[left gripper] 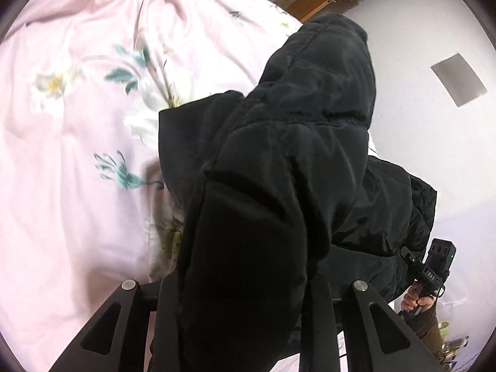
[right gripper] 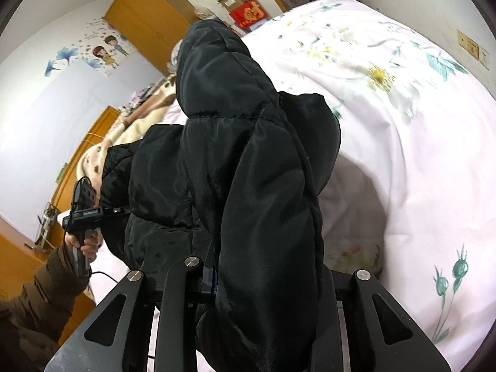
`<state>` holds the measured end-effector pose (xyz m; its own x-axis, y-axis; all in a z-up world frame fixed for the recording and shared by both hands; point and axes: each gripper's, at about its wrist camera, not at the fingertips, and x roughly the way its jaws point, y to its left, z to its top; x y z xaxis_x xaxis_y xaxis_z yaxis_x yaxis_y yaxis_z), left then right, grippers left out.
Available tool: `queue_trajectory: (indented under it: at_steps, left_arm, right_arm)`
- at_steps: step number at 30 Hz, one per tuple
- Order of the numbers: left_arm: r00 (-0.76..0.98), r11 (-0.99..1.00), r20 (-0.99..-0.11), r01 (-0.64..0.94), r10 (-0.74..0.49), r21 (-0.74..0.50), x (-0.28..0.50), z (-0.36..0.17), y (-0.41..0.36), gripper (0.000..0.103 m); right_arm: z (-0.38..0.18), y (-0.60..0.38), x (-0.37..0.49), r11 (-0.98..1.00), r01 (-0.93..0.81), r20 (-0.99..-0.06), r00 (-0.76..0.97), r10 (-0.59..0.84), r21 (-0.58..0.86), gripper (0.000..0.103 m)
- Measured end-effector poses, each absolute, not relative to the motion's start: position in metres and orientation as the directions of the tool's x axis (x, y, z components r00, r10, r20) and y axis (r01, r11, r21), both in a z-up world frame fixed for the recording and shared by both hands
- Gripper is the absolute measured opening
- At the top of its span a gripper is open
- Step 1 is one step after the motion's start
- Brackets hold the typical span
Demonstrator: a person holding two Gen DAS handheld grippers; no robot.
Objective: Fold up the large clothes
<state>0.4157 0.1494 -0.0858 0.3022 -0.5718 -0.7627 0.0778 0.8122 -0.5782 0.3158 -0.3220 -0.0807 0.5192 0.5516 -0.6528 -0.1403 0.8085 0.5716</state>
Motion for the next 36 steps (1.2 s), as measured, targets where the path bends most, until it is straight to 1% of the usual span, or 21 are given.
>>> queue_trajectory:
  at_steps: [6,9,10,12,13,20,24,26,30,32,34,36]
  left_arm:
    - [0.341,0.822,-0.758,0.09,-0.555,-0.562,0.411,-0.057,0.181,0.028]
    - [0.362,0.83,-0.76,0.081,-0.54,-0.551,0.405,-0.053,0.194,0.028]
    - [0.367,0.831,-0.76,0.073,-0.536,-0.551,0.402,-0.069,0.195,0.028]
    - [0.378,0.836,-0.762,0.058,-0.525,-0.546,0.401,-0.08,0.205,0.028]
    - [0.383,0.836,-0.762,0.051,-0.521,-0.546,0.405,-0.075,0.227,0.028]
    - [0.428,0.85,-0.766,0.009,-0.48,-0.527,0.381,-0.08,0.28,0.028]
    - [0.452,0.856,-0.767,-0.012,-0.456,-0.516,0.364,-0.08,0.293,0.028]
    - [0.458,0.86,-0.77,-0.025,-0.443,-0.51,0.355,-0.077,0.279,0.028]
    - [0.461,0.868,-0.784,-0.054,-0.416,-0.493,0.346,-0.088,0.295,0.029]
    - [0.46,0.861,-0.783,-0.073,-0.418,-0.503,0.342,-0.099,0.302,0.029]
    - [0.455,0.855,-0.782,-0.078,-0.426,-0.512,0.34,-0.108,0.327,0.029]
    - [0.446,0.855,-0.787,-0.084,-0.427,-0.511,0.34,-0.119,0.327,0.03]
  right_arm:
    - [-0.07,-0.298,0.316,0.783,-0.189,-0.613,0.525,0.59,0.592,0.026]
    - [-0.069,-0.285,0.319,0.778,-0.219,-0.603,0.522,0.603,0.589,0.026]
    - [-0.07,-0.282,0.321,0.773,-0.228,-0.598,0.518,0.611,0.592,0.026]
    - [-0.071,-0.276,0.327,0.769,-0.251,-0.593,0.513,0.62,0.588,0.026]
    - [-0.072,-0.272,0.331,0.762,-0.261,-0.587,0.508,0.63,0.592,0.026]
    - [-0.07,-0.225,0.347,0.737,-0.323,-0.569,0.48,0.668,0.593,0.026]
    - [-0.076,-0.205,0.355,0.719,-0.347,-0.558,0.46,0.69,0.602,0.026]
    - [-0.08,-0.193,0.36,0.714,-0.36,-0.56,0.448,0.697,0.601,0.026]
    - [-0.096,-0.173,0.368,0.708,-0.363,-0.573,0.419,0.704,0.605,0.026]
    - [-0.107,-0.166,0.37,0.714,-0.36,-0.59,0.403,0.7,0.601,0.026]
    - [-0.119,-0.166,0.372,0.727,-0.34,-0.61,0.397,0.686,0.596,0.026]
    - [-0.129,-0.171,0.375,0.735,-0.316,-0.623,0.392,0.677,0.6,0.026]
